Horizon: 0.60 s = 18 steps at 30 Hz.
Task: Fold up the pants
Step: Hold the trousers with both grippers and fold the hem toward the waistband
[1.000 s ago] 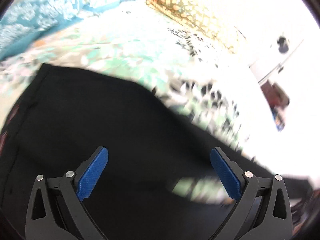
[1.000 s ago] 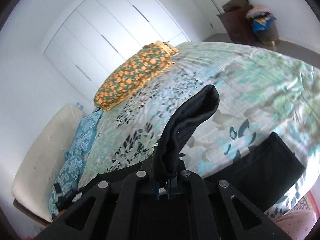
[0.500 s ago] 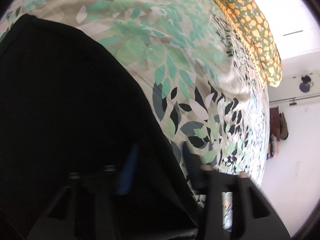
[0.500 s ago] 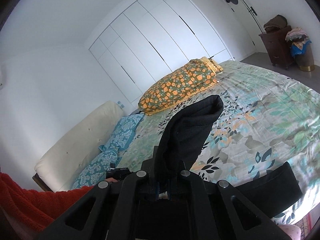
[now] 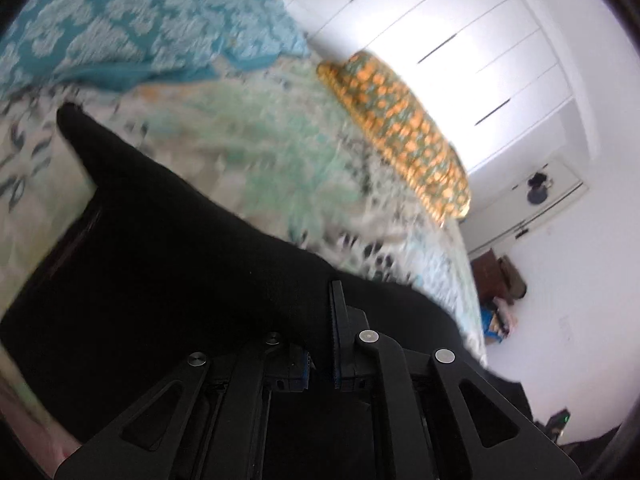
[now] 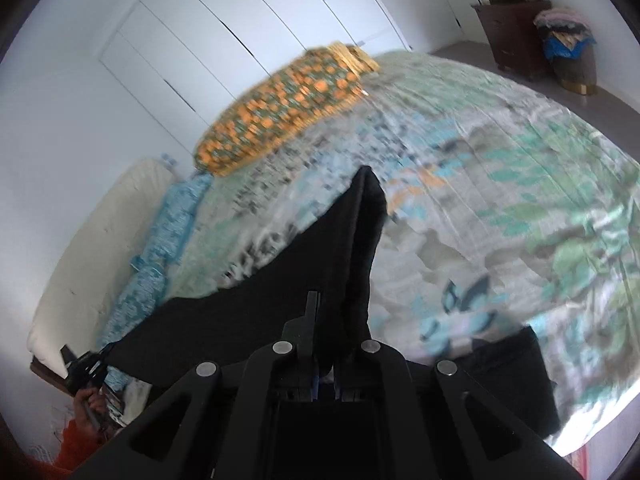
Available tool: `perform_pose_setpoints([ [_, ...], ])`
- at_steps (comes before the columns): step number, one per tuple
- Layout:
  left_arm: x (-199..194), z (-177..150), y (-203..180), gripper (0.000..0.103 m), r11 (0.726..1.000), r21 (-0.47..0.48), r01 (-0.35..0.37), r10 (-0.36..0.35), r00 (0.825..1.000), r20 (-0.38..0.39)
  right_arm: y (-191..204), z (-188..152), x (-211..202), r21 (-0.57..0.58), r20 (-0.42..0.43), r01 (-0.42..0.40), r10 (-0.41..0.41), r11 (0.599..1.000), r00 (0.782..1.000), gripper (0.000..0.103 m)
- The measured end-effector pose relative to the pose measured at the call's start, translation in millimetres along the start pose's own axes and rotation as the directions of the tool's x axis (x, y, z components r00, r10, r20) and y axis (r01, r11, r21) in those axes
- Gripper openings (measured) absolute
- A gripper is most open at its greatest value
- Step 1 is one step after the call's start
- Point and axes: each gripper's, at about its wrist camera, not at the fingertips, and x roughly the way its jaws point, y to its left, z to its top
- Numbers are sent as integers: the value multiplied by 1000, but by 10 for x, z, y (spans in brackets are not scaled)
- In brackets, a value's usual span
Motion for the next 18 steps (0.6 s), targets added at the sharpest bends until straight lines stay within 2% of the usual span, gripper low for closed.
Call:
perform_pose_setpoints([
  [2,210,-469,219,6,998,10,-63,64,990,-126,-279,-152,253,0,-123,123,-122,992,985,5],
  [3,348,-715,342,6,995,9,-98,98,977,-189,-403,-239,361,-10,-181,173,-172,985,968,5],
  [6,563,-1031,478,6,992,-40,-120,102,947,-304,-659,-460,514,-17,-287,250,-244,968,926,5],
  [8,579,-1033,419,6,993,-23,-119,106,942,-317,-754,-531,499,-14,-299,271,-262,963,917,5],
  [11,502,-972,336,6,994,1,-106,101,944,-314,-886,-582,430,43,-294,269,-246,962,924,5],
  [14,471,-1002,287,6,995,1,-104,99,938,-332,-884,-581,365,35,-283,294,-273,955,920,5],
  [18,427,-1093,225,6,997,6,-83,79,926,-369,-822,-590,373,-52,-293,361,-360,931,886,6],
])
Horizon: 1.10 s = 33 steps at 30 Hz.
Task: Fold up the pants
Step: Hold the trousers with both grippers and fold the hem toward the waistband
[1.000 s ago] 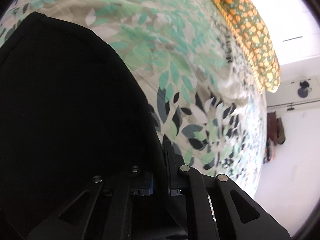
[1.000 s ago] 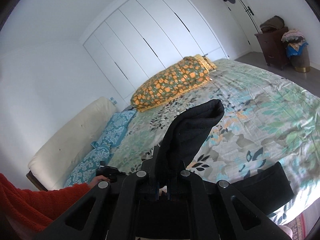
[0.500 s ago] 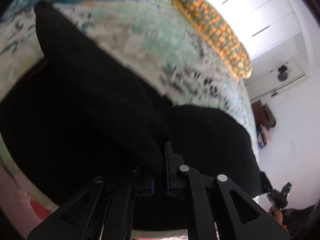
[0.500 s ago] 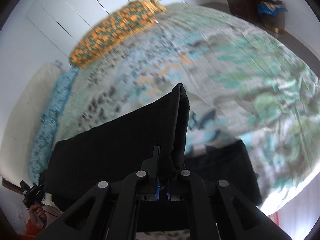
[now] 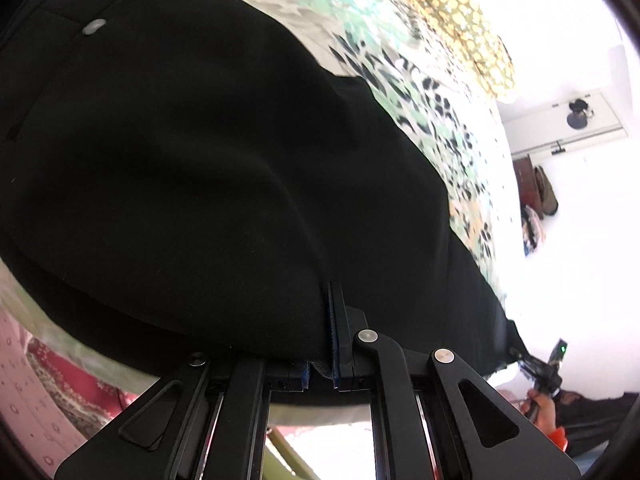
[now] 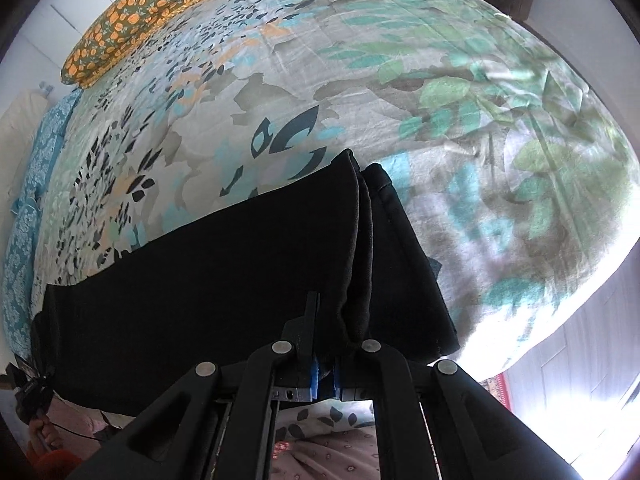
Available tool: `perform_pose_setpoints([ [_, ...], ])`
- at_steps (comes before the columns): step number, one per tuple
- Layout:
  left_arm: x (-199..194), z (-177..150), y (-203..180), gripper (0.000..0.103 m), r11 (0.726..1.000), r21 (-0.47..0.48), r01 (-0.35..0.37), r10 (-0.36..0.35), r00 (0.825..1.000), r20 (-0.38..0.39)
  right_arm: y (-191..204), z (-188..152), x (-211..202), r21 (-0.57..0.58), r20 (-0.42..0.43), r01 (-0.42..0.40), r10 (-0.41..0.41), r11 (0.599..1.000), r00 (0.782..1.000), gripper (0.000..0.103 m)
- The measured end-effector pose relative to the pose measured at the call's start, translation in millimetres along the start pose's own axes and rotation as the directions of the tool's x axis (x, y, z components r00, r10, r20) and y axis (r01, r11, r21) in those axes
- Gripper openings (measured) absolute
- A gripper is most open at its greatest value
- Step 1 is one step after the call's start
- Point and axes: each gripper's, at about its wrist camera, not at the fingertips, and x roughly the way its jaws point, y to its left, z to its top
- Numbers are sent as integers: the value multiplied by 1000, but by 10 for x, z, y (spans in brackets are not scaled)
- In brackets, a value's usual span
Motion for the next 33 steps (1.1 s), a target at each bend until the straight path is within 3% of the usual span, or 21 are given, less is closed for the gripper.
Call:
perform_pose_setpoints([
  [13,285,0,-126,5,995,71,-70,77,992,-99,-188,-45,108,87,-53,14,-9,996,999,6],
  [16,270,-1,-100,7,997,50,-56,60,993,-104,-249,-52,55,116,-30,-31,34,993,999,38],
  [17,240,7,-94,8,998,38,-45,48,994,-101,-252,-59,22,119,-11,-45,46,992,999,54],
  [18,269,35,-108,11,999,35,-41,44,995,-95,-254,-68,-17,120,8,-51,51,991,999,60],
  [19,251,39,-118,16,998,33,-45,48,995,-84,-256,-77,-45,121,20,-60,58,991,998,61],
  [24,125,-10,22,24,997,-42,-59,58,998,-40,-334,-97,-43,164,26,-80,76,983,997,60],
  [26,107,-17,107,15,995,-82,-52,50,998,-30,-391,-103,-52,199,42,-83,76,977,996,58],
  [28,83,-24,150,5,994,-107,-36,34,999,-16,-424,-109,-41,220,42,-65,58,973,997,36],
  [29,70,-38,134,4,995,-97,-39,38,999,-10,-431,-96,-20,226,40,-56,48,973,998,17],
  [33,-55,-120,19,4,997,-35,-68,68,998,6,-420,-91,-33,219,41,-18,9,976,999,15],
])
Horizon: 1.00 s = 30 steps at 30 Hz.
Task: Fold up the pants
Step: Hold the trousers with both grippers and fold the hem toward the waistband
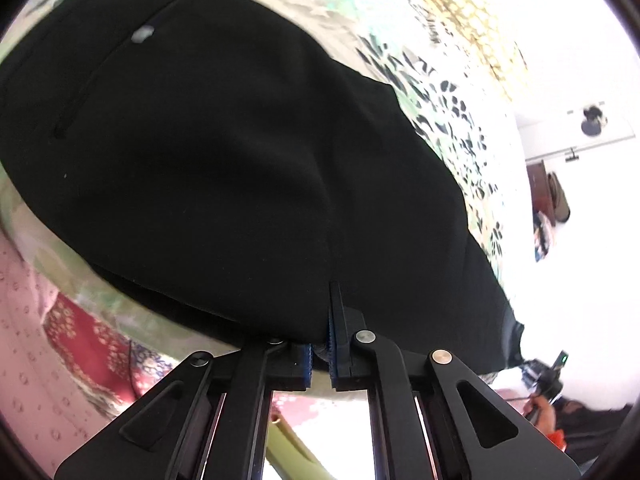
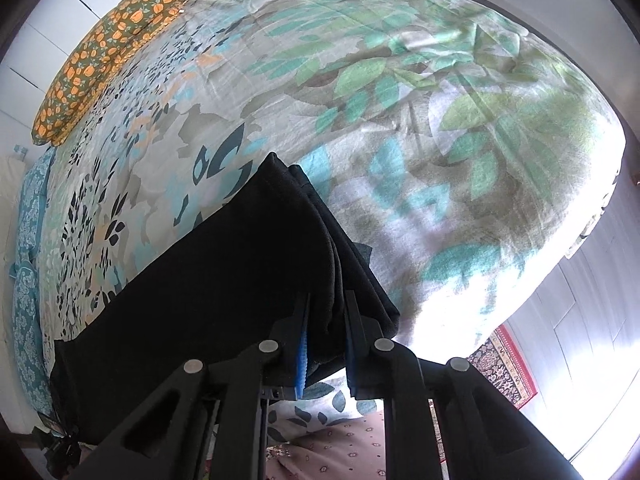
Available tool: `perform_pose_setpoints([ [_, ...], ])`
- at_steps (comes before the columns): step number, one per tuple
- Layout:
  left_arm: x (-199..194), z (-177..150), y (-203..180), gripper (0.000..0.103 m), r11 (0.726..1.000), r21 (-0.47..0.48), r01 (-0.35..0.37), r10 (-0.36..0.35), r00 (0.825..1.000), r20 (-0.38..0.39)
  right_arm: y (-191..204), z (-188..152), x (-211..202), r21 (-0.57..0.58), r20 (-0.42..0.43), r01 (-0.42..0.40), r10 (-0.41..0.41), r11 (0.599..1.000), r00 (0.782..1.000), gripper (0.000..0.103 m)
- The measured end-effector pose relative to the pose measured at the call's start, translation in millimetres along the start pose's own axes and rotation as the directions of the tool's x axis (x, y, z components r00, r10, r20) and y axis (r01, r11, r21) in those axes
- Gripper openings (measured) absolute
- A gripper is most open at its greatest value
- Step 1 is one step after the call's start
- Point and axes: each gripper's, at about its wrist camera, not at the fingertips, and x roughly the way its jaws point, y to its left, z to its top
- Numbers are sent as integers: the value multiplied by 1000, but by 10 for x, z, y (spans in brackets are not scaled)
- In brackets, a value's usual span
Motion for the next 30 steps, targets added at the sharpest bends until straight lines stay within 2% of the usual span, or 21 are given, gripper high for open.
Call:
perform_pose_setpoints([
  [2,4,-44,-18,4,1000,16,-24,24,1000,-16,32,6,4,-15,2,22,-22,1000,1000,15],
  [7,149,-65,101,4,998,-11,-55,54,996,-73,74,20,38,-23,-6,54,-54,998,999,15],
  [12,143,-83,59,5,996,23,-84,86,993,-81,73,16,68,-22,-21,75,-75,997,997,15],
  [14,124,-95,81,13,994,33,-104,107,991,-85,83,16,66,-29,-26,80,-80,996,996,16],
  [16,95,-93,34,23,987,60,-147,152,985,-87,84,13,34,-31,-18,82,-83,996,996,28],
  [17,75,-93,13,27,983,73,-170,176,981,-86,85,7,-3,-33,-7,77,-78,996,997,49],
  [18,15,-99,-10,40,975,88,-202,210,974,-86,85,-5,-64,-37,14,80,-79,996,997,68],
  [19,-49,-115,-16,57,970,96,-224,232,969,-80,86,-23,-145,-46,42,90,-88,995,995,73],
  [21,-259,-174,-9,67,961,98,-257,263,963,-52,90,-57,-290,-70,86,127,-121,989,989,74],
  [23,-451,-193,22,67,963,83,-257,259,966,-18,130,-102,-461,-95,152,178,-163,979,975,74],
  [25,-602,-104,33,70,963,85,-256,253,967,43,264,-140,-616,-128,212,198,-169,972,963,74],
  [28,-631,219,4,78,956,91,-279,264,953,149,622,-191,-760,-180,264,128,-78,975,961,74],
  [30,-549,505,9,79,956,76,-284,261,939,223,933,-248,-762,-220,263,50,10,974,965,76],
])
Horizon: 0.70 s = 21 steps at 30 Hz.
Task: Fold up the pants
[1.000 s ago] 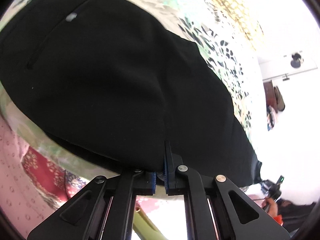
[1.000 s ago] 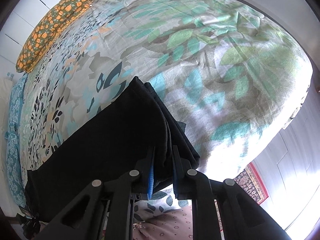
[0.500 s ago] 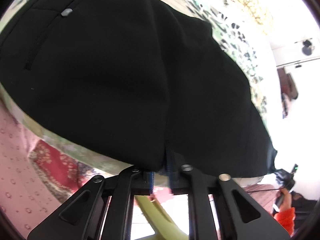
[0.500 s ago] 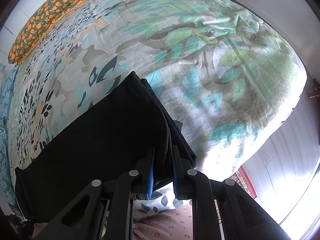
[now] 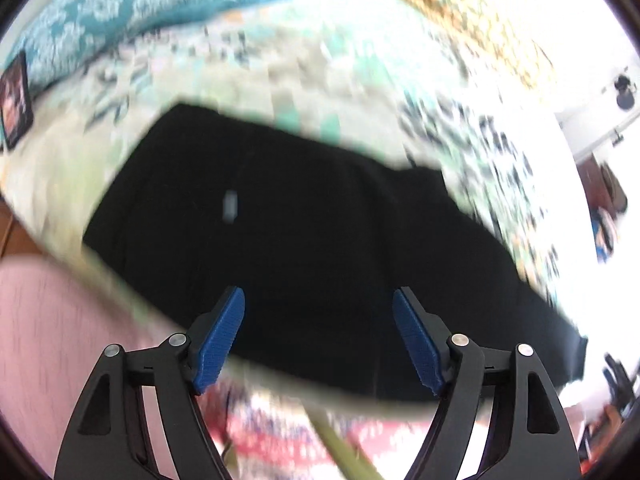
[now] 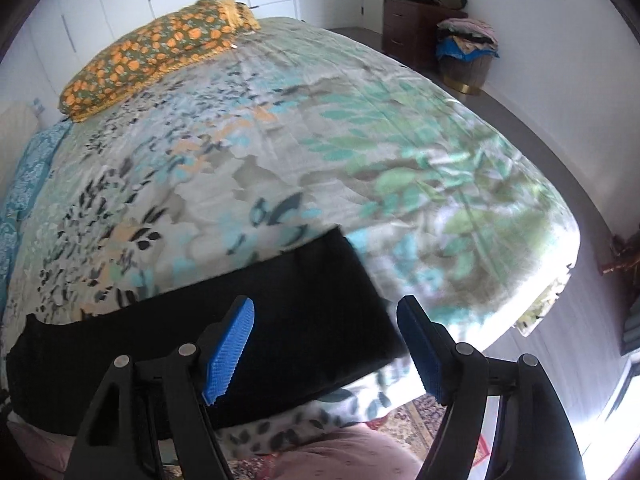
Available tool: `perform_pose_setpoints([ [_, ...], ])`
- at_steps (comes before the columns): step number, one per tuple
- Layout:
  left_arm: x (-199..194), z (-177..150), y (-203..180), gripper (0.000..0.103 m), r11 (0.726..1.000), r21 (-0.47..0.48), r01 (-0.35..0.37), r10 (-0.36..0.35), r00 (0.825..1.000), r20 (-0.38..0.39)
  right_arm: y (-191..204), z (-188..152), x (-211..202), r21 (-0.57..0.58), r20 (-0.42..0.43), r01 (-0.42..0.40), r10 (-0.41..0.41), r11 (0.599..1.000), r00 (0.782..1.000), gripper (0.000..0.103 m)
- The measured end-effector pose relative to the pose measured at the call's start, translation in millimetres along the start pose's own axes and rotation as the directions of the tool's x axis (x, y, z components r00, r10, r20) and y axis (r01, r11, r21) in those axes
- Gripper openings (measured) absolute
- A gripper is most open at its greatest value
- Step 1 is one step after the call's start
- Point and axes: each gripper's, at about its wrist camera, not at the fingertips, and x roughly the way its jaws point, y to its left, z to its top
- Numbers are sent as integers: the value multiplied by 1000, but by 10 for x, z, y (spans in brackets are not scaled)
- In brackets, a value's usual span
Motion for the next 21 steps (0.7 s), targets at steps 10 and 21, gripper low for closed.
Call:
perform_pose_setpoints([
  [10,604,153,216,78,972,56,-230,227,972,52,1011,-569,746,-19,-125,-181,178,983,976,83],
  [21,363,243,-651,89,970,244,11,-46,989,139,1000,-705,1005,-11,-200,-175,169,985,965,86],
])
